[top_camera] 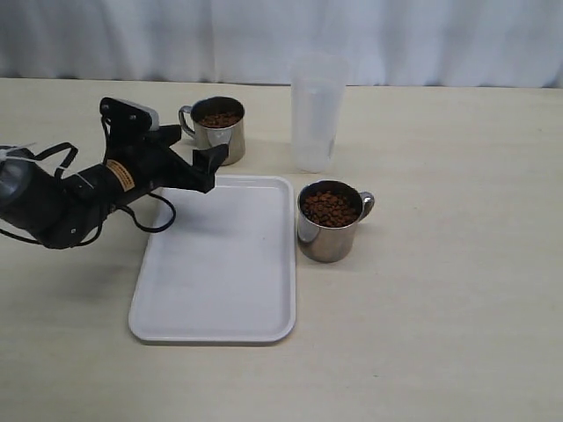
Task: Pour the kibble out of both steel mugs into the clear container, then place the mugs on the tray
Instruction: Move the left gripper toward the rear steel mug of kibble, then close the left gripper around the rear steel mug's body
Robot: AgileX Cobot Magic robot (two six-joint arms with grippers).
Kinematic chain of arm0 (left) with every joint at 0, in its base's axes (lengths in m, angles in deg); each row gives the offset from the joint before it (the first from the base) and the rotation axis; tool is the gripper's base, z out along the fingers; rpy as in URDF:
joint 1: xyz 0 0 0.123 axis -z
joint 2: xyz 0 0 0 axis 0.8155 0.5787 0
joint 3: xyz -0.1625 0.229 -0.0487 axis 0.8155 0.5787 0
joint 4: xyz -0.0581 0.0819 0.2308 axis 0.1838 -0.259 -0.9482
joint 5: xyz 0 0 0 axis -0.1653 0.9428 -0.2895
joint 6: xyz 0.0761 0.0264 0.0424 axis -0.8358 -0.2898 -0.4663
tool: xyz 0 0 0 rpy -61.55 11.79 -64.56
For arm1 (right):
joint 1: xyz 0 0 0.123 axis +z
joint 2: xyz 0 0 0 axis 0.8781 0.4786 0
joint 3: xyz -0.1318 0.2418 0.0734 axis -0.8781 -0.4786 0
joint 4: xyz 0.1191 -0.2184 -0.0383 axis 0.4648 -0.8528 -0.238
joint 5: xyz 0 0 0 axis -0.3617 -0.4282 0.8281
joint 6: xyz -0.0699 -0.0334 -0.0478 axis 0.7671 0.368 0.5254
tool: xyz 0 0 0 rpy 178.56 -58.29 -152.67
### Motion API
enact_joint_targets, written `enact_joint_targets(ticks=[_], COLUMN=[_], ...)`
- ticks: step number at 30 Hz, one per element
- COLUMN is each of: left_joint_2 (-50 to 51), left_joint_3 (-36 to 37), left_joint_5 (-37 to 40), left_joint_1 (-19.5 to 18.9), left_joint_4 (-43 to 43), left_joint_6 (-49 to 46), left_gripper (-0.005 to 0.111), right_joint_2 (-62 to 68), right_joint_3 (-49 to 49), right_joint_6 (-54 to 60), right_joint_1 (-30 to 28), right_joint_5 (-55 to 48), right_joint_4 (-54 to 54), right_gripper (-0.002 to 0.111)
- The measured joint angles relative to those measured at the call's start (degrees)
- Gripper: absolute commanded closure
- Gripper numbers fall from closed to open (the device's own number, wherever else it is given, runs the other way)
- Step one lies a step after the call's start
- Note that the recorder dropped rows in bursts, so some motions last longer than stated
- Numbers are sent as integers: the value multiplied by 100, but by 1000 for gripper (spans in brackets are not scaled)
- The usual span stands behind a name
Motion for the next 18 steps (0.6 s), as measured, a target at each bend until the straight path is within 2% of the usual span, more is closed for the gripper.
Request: enact_joint_targets(ticks=[3,10,18], left_joint_2=[12,40,559], left_joint_3=[-170,-208,-215], left_joint_5=[302,147,-536], left_joint_1=[115,125,125], left_joint_4=[23,59,463], left_joint_6=[0,212,166], left_gripper=[44,44,44], right_joint_2=[0,0,0], right_joint_3=[0,0,0], right_joint_6=[0,0,0], right_joint_1=[0,0,0], right_joint_5=[0,0,0], right_joint_4=[0,0,0], right_gripper=[103,103,103])
